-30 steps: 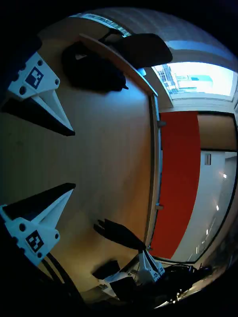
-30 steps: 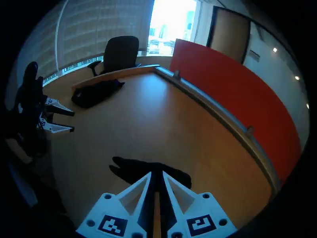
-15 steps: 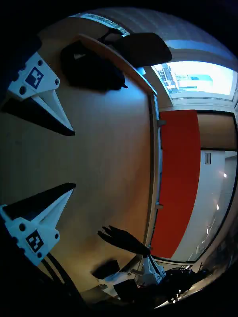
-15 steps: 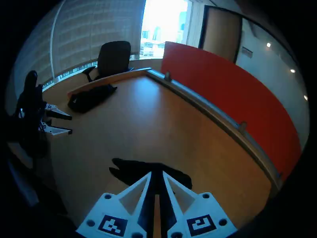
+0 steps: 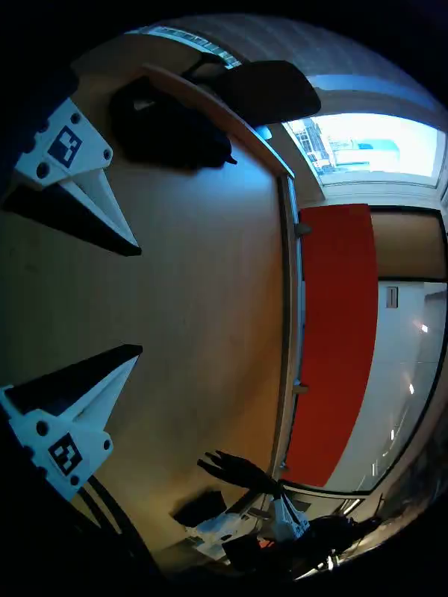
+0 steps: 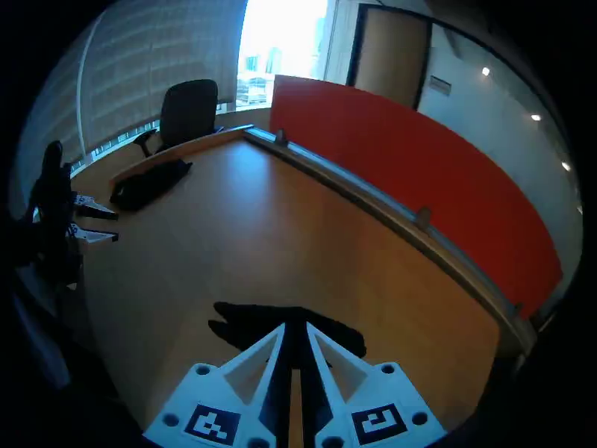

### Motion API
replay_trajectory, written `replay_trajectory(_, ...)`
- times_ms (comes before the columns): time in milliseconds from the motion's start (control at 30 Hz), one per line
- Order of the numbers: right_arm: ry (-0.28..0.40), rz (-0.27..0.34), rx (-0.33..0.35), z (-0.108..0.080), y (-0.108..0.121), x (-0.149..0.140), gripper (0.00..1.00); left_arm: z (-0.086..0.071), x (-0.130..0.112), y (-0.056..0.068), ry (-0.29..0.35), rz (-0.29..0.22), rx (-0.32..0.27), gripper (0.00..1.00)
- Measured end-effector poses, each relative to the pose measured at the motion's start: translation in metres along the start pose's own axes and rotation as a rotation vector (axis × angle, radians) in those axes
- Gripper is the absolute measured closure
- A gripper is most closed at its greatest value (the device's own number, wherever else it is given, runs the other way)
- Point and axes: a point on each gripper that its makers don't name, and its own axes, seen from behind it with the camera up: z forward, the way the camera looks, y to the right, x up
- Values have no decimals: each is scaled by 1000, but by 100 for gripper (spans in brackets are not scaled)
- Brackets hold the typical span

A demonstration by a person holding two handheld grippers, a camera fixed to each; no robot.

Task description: Fold towel

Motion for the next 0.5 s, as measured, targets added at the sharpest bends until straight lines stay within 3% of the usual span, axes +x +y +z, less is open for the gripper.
replay_trajectory(500,-54,22,-76,-31,77,-43,95,2,4,8,-10,14,11,13)
